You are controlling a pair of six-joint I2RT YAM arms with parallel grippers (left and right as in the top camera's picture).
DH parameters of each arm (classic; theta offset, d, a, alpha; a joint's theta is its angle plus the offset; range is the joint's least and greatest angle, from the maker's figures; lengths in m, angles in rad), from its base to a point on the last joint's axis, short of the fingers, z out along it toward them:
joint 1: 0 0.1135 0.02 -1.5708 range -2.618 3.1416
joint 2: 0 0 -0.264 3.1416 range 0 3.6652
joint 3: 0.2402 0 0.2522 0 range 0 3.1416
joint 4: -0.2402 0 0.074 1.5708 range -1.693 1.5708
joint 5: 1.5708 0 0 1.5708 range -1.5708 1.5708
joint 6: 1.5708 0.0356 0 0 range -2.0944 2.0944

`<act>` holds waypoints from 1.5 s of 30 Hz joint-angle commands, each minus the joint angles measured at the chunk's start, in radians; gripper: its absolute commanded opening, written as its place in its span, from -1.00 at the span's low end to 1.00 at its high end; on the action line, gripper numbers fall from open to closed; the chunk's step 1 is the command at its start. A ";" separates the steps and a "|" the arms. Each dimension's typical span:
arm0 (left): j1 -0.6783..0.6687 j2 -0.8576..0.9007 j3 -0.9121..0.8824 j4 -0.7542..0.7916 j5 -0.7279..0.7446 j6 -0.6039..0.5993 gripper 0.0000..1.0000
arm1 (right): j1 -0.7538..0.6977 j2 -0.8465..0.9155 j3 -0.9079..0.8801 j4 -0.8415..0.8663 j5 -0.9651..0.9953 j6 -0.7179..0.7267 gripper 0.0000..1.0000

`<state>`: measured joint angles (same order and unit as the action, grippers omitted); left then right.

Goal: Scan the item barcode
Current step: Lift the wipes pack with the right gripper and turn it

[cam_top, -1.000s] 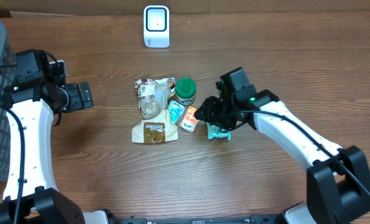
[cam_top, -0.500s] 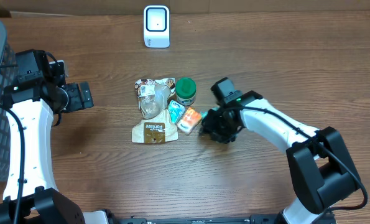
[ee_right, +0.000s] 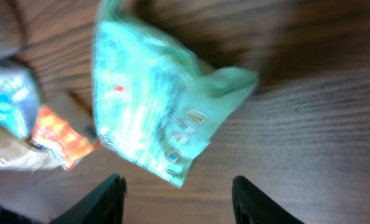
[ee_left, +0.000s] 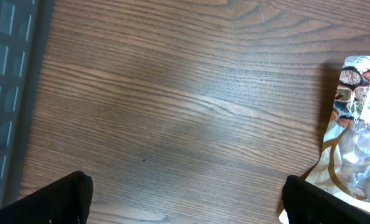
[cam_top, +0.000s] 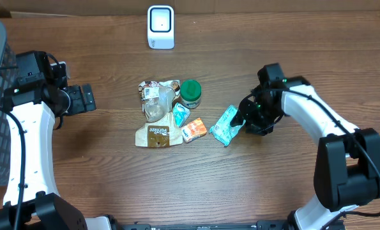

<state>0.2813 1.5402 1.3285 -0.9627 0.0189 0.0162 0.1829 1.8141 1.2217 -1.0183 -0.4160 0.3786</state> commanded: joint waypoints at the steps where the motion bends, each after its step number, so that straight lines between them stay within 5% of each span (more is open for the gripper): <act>1: 0.001 0.003 0.009 0.001 0.008 -0.017 0.99 | -0.034 -0.019 0.121 -0.044 -0.020 -0.256 0.36; 5: 0.001 0.003 0.009 0.001 0.008 -0.017 0.99 | -0.045 -0.018 0.148 0.046 0.069 -0.454 0.65; 13: 0.001 0.003 0.009 0.001 0.008 -0.017 0.99 | -0.045 0.045 0.122 0.149 0.071 -0.713 0.56; 25: 0.001 0.003 0.009 0.001 0.008 -0.017 0.99 | -0.050 0.220 0.122 0.101 -0.062 -0.741 0.37; 31: 0.001 0.003 0.008 0.001 0.008 -0.017 0.99 | -0.050 0.241 0.121 0.086 -0.117 -0.622 0.21; 35: 0.001 0.003 0.008 0.001 0.008 -0.017 0.99 | -0.050 0.241 0.121 0.090 -0.163 -0.555 -0.05; 41: 0.001 0.003 0.009 0.001 0.008 -0.017 0.99 | -0.050 0.241 0.121 0.098 -0.193 -0.497 -0.79; 45: 0.001 0.003 0.009 0.001 0.008 -0.017 0.99 | -0.048 0.241 0.121 0.098 -0.237 -0.497 -0.92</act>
<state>0.2813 1.5402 1.3285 -0.9623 0.0193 0.0162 0.1375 2.0399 1.3460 -0.9249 -0.5941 -0.1341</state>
